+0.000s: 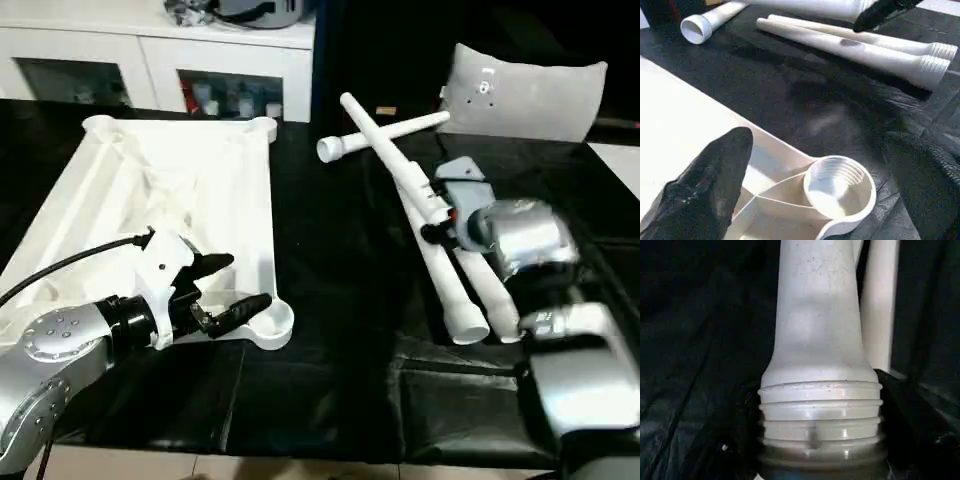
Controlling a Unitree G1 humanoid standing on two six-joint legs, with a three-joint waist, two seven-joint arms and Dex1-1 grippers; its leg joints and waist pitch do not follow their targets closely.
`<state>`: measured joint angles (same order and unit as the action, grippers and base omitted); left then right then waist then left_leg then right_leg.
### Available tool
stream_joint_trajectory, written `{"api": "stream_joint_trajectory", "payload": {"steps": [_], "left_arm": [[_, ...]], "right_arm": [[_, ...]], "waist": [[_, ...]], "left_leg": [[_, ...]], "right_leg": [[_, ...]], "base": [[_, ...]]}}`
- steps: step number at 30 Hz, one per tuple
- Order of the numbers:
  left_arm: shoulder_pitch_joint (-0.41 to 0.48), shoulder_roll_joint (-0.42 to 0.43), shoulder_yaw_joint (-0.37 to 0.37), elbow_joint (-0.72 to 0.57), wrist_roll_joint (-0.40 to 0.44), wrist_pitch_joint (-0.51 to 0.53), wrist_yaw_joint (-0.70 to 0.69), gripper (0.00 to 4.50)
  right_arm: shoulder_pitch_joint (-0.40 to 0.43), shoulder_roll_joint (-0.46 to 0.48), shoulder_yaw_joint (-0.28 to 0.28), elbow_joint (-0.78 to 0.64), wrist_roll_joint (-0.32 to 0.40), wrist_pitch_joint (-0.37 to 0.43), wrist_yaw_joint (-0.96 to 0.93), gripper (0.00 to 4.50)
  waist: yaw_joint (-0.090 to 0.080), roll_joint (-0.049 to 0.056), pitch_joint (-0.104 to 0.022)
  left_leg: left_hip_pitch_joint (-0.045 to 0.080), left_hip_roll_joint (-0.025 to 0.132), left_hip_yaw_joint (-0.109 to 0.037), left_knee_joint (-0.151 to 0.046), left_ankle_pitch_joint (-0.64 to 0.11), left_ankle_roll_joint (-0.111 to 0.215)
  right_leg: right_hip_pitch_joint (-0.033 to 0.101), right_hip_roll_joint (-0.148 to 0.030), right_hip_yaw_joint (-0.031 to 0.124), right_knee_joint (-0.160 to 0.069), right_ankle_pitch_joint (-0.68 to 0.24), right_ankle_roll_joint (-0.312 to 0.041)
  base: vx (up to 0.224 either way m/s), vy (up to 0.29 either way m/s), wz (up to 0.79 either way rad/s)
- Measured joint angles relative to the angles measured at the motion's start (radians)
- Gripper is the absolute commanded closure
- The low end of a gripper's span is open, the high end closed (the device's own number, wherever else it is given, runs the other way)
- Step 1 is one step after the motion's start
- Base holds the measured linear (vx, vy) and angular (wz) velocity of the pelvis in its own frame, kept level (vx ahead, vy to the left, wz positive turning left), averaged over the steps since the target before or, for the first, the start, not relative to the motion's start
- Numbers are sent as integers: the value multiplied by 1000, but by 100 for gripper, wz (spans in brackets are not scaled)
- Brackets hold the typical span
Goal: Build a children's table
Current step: Insert table leg to table base
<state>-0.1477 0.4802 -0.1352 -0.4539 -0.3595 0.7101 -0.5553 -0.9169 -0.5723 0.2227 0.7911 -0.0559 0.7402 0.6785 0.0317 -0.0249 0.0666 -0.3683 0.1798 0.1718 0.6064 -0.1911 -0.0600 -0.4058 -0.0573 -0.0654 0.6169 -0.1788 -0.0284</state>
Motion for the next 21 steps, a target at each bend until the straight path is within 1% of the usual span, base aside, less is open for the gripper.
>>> {"api": "stream_joint_trajectory", "payload": {"steps": [2,3,6,9,13,15,18,21], "left_arm": [[1,4,0,0,-1,2,-5,0],[3,6,0,-1,-2,3,-8,0],[12,12,-1,-9,-9,5,-15,0],[20,14,-1,-22,-17,10,-22,0],[21,16,-1,-31,-19,12,-29,0],[21,17,-1,-31,-20,12,-31,0],[23,24,-2,-34,-25,13,-39,0],[25,24,-2,-35,-31,16,-42,0]], "right_arm": [[-12,0,33,31,-21,-5,36,170],[-28,-2,55,53,-33,-7,62,170],[-80,-21,96,108,-63,-30,117,170],[-106,-31,100,149,-83,-47,132,170],[-110,-31,104,170,-96,-90,168,170],[-109,-47,130,167,-97,-123,223,170],[-109,-76,159,162,-114,-144,297,170],[-109,-92,150,162,-114,-151,310,170]], "waist": [[0,0,0],[0,0,0],[-1,0,0],[0,-1,0],[0,-1,0],[0,-1,0],[0,-1,0],[0,-1,1]], "left_leg": [[0,0,0,1,0,0],[0,0,0,1,0,0],[0,0,0,1,0,0],[0,1,0,2,0,0],[0,1,0,2,0,0],[0,1,0,3,0,0],[-1,1,0,3,0,0],[-1,1,0,3,0,0]], "right_leg": [[0,0,0,0,0,0],[0,0,0,0,0,0],[0,0,0,1,0,0],[0,0,-1,1,0,0],[0,0,-1,2,0,0],[0,0,-1,2,0,0],[0,0,-1,2,0,0],[0,0,-1,2,0,0]], "base": [[0,0,0],[0,0,0],[0,0,0],[0,0,0],[0,0,0],[0,0,0],[0,0,0],[0,0,0]]}}
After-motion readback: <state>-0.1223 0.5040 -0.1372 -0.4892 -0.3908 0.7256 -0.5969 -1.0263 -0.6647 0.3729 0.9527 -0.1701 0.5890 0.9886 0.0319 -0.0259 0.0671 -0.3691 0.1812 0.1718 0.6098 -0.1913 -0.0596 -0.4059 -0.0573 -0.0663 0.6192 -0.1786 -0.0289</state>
